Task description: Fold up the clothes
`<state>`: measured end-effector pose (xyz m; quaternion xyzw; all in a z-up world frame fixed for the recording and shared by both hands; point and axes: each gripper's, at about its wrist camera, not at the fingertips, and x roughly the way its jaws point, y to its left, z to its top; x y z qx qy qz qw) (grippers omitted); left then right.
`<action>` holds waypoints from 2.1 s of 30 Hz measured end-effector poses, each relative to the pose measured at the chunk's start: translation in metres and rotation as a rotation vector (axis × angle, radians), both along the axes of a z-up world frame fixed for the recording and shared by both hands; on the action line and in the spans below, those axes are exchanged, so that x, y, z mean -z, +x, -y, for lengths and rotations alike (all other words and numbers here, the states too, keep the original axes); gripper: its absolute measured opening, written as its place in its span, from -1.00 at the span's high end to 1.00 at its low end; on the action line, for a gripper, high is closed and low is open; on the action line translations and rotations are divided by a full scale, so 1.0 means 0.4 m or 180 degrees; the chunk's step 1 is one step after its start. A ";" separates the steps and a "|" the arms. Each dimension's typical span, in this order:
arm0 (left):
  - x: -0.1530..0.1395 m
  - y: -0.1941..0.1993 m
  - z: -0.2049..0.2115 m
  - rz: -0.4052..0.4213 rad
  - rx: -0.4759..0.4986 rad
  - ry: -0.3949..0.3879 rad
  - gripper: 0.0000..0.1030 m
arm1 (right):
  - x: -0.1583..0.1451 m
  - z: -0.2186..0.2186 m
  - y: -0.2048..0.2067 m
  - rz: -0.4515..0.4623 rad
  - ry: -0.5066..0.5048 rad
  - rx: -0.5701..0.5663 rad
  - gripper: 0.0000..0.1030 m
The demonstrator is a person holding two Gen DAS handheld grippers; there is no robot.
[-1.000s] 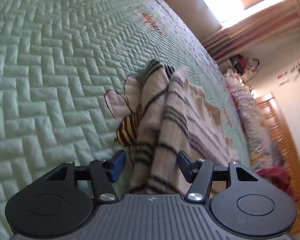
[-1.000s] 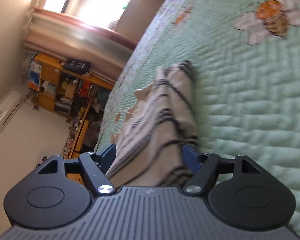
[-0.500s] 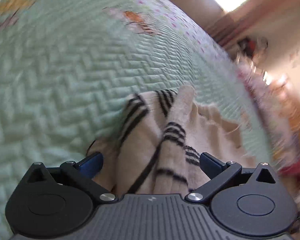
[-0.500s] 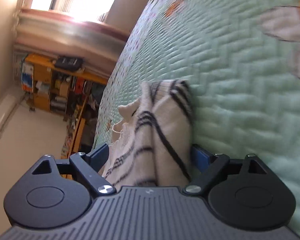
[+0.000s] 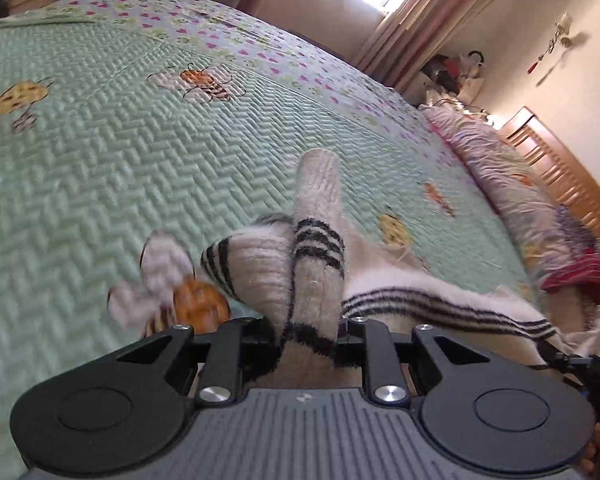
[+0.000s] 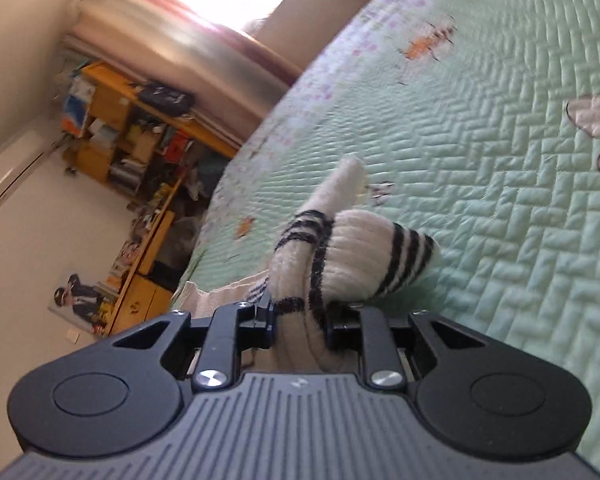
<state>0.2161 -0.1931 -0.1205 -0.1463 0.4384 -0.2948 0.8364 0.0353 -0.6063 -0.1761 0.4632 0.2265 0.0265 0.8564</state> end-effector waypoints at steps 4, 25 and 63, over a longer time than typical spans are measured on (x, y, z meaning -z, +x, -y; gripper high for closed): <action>-0.018 -0.087 -0.053 -0.0167 -0.0026 -0.0072 0.53 | -0.062 -0.059 -0.079 0.0040 -0.0033 -0.0051 0.54; 0.138 -0.250 -0.267 0.0217 0.0161 -0.0152 -0.58 | 0.136 -0.042 -0.369 0.0283 0.0033 0.0028 -0.56; 0.060 -0.440 -0.316 -0.0498 0.0438 0.0132 -0.33 | 0.069 -0.141 -0.492 -0.1064 0.0866 -0.0433 0.00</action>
